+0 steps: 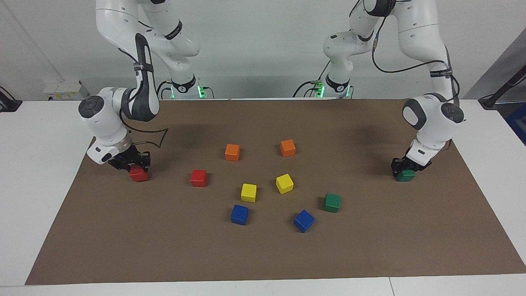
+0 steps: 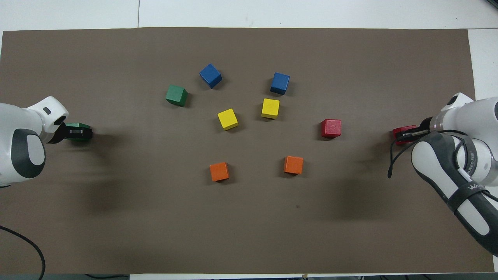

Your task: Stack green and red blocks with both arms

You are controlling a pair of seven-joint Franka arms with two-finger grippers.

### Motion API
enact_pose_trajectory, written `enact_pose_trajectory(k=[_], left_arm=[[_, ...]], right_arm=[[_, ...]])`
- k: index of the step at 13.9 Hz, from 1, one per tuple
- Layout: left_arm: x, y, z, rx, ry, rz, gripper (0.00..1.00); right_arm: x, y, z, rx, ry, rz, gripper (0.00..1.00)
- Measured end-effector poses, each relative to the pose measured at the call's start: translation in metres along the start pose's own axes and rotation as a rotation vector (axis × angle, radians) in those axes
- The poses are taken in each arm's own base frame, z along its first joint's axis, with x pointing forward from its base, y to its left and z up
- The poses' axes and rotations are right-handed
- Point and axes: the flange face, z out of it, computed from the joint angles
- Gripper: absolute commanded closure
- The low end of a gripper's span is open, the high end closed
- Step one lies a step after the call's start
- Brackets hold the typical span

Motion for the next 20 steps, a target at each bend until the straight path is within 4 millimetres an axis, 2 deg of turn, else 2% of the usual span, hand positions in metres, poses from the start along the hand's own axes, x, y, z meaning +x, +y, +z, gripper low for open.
enact_pose_trajectory(k=[1, 2, 3, 4, 6, 7, 9, 11, 12, 13, 15, 17, 19, 20], left_arm=[[0.003, 0.001, -0.006, -0.006, -0.017, 0.015, 0.00], [0.011, 0.000, -0.019, -0.014, -0.039, 0.025, 0.00], [0.022, -0.001, -0.043, -0.013, -0.053, 0.041, 0.00], [0.036, -0.001, -0.072, 0.007, -0.052, 0.068, 0.00], [0.060, 0.016, -0.126, 0.038, -0.014, 0.118, 0.00], [0.070, 0.037, -0.143, 0.042, 0.009, 0.151, 0.00], [0.082, 0.095, -0.148, 0.028, 0.028, 0.209, 0.00], [0.087, 0.163, -0.137, -0.029, 0.033, 0.222, 0.00], [0.088, 0.195, -0.128, -0.053, 0.039, 0.214, 0.00], [0.090, 0.224, -0.118, -0.068, 0.048, 0.204, 0.00], [0.091, 0.273, -0.092, -0.080, 0.053, 0.207, 0.00], [0.092, 0.296, -0.067, -0.084, 0.041, 0.220, 0.00], [0.096, 0.304, -0.047, -0.084, 0.027, 0.226, 0.00], [0.100, 0.307, -0.040, -0.084, 0.026, 0.231, 0.00]], right_arm=[[-0.001, 0.000, 0.002, 0.001, -0.002, 0.000, 1.00], [-0.002, 0.000, 0.005, 0.001, -0.004, 0.000, 1.00], [-0.003, -0.001, 0.007, 0.002, -0.006, 0.001, 0.35], [-0.003, -0.001, 0.008, 0.003, -0.007, 0.000, 0.00], [-0.002, -0.001, 0.008, 0.002, -0.007, 0.000, 0.00], [-0.002, -0.002, 0.008, 0.002, -0.006, -0.001, 0.00], [-0.001, -0.003, 0.007, 0.004, -0.011, -0.004, 0.00], [0.000, -0.009, -0.012, 0.015, -0.056, 0.015, 0.00], [0.004, -0.020, -0.033, 0.018, -0.083, 0.043, 0.00], [0.011, -0.038, -0.060, 0.020, -0.102, 0.077, 0.00], [0.028, -0.085, -0.108, 0.042, -0.108, 0.143, 0.00], [0.043, -0.135, -0.128, 0.040, -0.077, 0.195, 0.00], [0.056, -0.178, -0.128, 0.040, -0.053, 0.209, 0.00], [0.063, -0.189, -0.123, 0.039, -0.050, 0.200, 0.00]])
